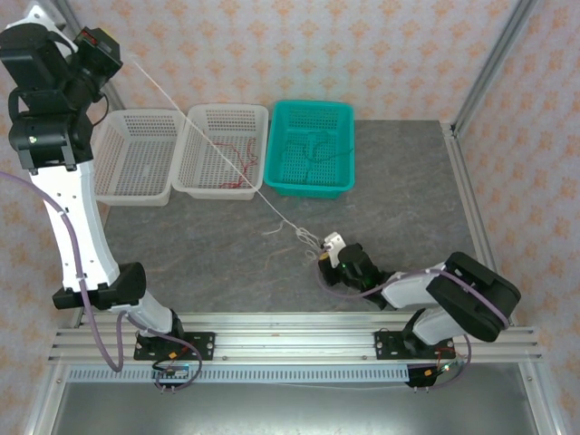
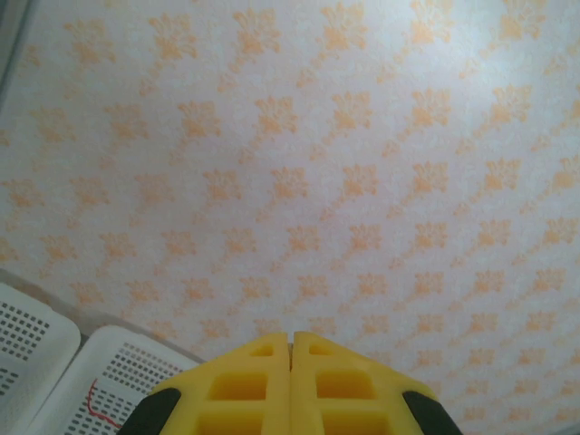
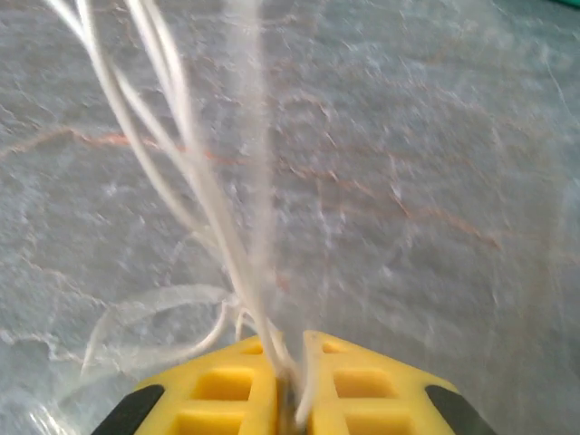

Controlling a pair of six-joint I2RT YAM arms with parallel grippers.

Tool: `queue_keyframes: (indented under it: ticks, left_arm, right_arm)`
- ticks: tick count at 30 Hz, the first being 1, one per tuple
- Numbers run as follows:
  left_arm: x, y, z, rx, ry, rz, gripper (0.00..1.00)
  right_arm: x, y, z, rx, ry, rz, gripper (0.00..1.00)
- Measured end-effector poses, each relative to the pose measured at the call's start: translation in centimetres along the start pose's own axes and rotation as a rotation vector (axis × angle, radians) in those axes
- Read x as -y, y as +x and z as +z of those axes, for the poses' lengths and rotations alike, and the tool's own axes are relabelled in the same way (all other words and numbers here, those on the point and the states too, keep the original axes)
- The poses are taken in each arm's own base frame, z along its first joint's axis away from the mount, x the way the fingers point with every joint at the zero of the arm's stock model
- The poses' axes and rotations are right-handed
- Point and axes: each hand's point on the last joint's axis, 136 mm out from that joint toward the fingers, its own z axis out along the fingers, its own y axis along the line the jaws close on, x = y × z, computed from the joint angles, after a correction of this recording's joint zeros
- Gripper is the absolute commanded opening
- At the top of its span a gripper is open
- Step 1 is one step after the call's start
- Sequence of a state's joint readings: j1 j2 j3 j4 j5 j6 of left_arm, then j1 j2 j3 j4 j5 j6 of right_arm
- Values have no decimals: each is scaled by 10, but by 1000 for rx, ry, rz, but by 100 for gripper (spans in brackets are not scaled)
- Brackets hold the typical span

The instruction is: Untangle the cables

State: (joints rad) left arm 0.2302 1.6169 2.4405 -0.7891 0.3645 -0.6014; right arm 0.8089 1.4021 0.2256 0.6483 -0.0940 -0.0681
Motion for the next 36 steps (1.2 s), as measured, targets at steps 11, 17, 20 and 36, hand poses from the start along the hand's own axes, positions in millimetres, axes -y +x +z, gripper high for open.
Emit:
queue_keyframes:
  ticks: [11, 17, 20, 36]
  left_arm:
    - [24, 0, 3, -18, 140, -47, 0]
    - [56, 40, -6, -142, 250, -54, 0]
    - [76, 57, -27, -188, 311, -50, 0]
    - [132, 56, -117, -164, 542, -93, 0]
  right_arm:
    - [4, -6, -15, 30, 15, 54, 33]
    - [-24, -80, -31, 148, -109, 51, 67]
    - [-45, -158, -48, 295, -196, 50, 77]
    - [-146, -364, 3, 598, -632, 39, 81]
